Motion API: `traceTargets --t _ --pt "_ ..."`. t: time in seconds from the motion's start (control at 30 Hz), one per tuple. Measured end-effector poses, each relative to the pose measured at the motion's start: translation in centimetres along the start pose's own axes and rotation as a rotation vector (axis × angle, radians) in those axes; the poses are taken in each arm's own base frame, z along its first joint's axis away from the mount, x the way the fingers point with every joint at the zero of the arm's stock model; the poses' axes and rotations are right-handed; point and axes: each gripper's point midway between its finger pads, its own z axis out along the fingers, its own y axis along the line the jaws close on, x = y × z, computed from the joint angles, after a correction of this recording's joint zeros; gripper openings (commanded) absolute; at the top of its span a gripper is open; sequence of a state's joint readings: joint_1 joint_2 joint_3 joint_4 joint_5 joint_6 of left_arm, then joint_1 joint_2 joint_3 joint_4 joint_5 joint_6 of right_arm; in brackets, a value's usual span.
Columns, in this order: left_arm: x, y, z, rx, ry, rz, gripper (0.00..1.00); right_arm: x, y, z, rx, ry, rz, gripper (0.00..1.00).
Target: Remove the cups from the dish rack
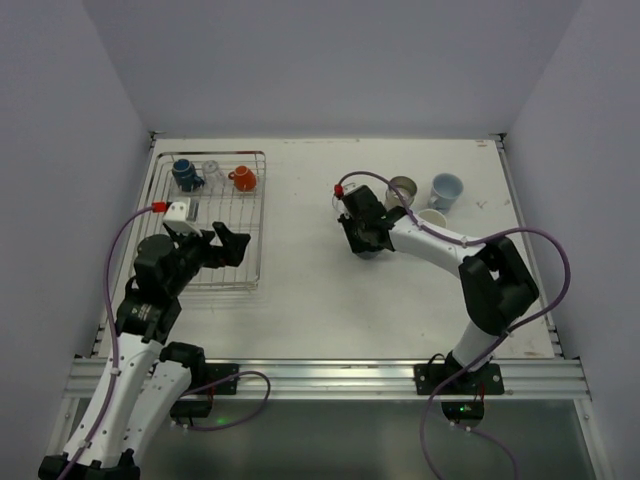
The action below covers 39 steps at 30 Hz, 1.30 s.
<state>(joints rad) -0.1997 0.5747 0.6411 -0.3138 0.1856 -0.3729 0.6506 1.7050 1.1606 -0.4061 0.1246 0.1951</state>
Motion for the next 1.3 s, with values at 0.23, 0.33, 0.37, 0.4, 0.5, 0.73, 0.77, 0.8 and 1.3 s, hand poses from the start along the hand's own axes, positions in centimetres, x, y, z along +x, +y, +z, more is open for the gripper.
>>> traceTargets --t 0.23,0.33,0.37,0.4,0.5,0.73,0.77,0.8,1.3 --pt "0.9 1.3 0.9 -0.059 0.040 -0.009 1.00 1.3 -0.6 0.7 0.035 0.058 -0.015 0.25" --pt "1.5 2.0 1.4 -0.091 0.065 -0.014 1.00 0.9 -0.6 0.6 0.034 0.050 -0.009 0.39" --pt "1.7 2.2 1.5 -0.101 0.075 -0.016 1.00 0.9 -0.5 0.5 0.034 0.049 -0.005 0.45" --pt "2.0 2.5 1.8 -0.114 0.089 -0.018 1.00 0.8 -0.5 0.3 0.033 0.046 -0.002 0.56" --pt "2.5 3.1 2.3 -0.145 0.126 -0.025 1.00 0.2 -0.4 -0.6 0.024 0.020 0.008 0.68" --pt "-0.2 4.2 4.3 -0.243 0.111 -0.055 0.96 -2.9 0.1 -6.8 -0.044 -0.180 0.058 0.67" --pt "-0.8 4.4 4.8 -0.262 0.107 -0.061 0.96 -3.1 0.2 -7.8 -0.062 -0.211 0.067 0.66" --pt "-1.3 4.7 5.5 -0.285 0.103 -0.068 0.96 -3.2 0.2 -8.7 -0.075 -0.239 0.074 0.66" --pt "-5.7 15.9 17.1 -0.610 0.089 -0.097 0.90 -3.1 2.9 -13.6 -0.308 -0.469 0.139 0.62"
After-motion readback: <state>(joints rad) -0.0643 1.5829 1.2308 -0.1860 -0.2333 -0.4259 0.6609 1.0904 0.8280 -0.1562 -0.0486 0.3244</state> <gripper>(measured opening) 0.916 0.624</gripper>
